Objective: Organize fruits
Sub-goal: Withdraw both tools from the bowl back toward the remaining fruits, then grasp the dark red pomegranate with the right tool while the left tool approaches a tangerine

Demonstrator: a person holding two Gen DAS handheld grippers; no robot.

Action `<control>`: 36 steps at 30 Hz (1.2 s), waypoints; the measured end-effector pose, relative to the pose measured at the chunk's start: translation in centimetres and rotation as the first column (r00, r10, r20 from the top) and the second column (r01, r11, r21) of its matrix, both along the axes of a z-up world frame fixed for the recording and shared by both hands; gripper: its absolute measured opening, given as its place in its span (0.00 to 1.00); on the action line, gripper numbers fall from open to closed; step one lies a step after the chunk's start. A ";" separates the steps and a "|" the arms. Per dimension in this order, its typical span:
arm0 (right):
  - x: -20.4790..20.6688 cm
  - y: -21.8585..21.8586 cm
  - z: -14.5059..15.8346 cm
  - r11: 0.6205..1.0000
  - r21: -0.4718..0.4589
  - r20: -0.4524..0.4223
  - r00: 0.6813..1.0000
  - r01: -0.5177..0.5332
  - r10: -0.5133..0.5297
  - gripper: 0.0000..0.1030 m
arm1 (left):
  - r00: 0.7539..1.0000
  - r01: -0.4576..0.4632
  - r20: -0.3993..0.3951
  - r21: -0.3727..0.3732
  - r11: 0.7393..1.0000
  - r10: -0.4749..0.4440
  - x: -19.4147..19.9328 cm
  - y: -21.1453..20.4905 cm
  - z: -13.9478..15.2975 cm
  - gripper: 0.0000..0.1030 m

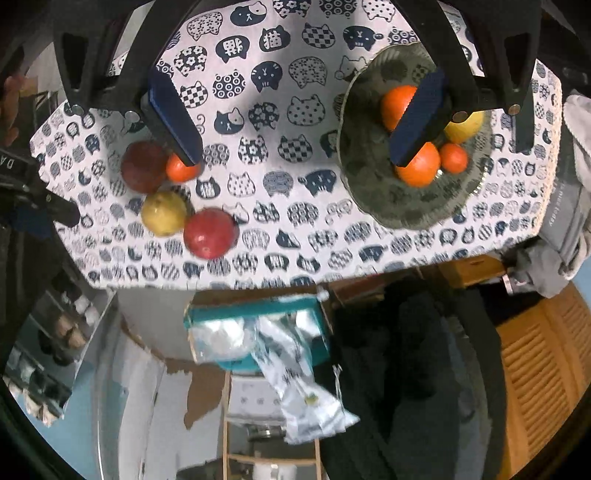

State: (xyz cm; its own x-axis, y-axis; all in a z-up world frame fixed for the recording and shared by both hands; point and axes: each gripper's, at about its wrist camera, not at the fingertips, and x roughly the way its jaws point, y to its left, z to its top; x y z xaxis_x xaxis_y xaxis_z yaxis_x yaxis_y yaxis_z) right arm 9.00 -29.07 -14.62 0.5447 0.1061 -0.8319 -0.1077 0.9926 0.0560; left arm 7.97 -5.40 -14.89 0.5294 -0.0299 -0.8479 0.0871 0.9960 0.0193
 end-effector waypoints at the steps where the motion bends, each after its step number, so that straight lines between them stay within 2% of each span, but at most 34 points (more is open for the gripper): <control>1: 0.2 0.0 -0.4 1.000 0.001 -0.011 1.000 0.000 0.000 0.85 | 1.000 0.004 -0.006 0.006 1.000 -0.004 0.1 -0.2 -0.4 0.99; 8: 0.9 0.3 -4.7 1.000 -0.005 -0.098 0.995 -0.008 0.008 0.85 | 0.998 0.011 -0.058 0.026 1.000 -0.009 1.1 -1.0 -3.3 0.99; 19: 1.6 1.5 -10.9 0.998 -0.029 -0.231 0.972 -0.061 0.053 0.85 | 0.989 0.003 -0.145 -0.019 1.000 -0.006 2.7 -1.6 -7.6 0.99; 22: 1.7 1.8 -12.0 0.997 -0.036 -0.245 0.968 -0.073 0.062 0.85 | 0.988 0.009 -0.154 0.008 1.000 -0.007 3.0 -2.0 -8.4 0.99; 28: 2.5 1.8 -13.6 0.996 -0.035 -0.262 0.963 -0.082 0.070 0.84 | 0.985 0.018 -0.171 0.005 1.000 -0.017 3.4 -2.4 -9.3 0.99; 29: 2.7 1.8 -13.8 0.996 -0.033 -0.263 0.962 -0.081 0.070 0.83 | 0.985 0.022 -0.170 0.012 1.000 -0.019 3.5 -2.5 -9.4 0.99; 31: 3.0 1.7 -14.3 0.997 -0.012 -0.273 0.959 -0.082 0.076 0.74 | 0.985 0.028 -0.173 0.021 0.999 -0.024 3.5 -2.7 -9.7 0.99; 36: 3.0 1.5 -14.4 0.997 0.020 -0.276 0.958 -0.079 0.081 0.71 | 0.983 0.042 -0.178 0.010 0.999 -0.039 3.8 -3.3 -9.9 0.99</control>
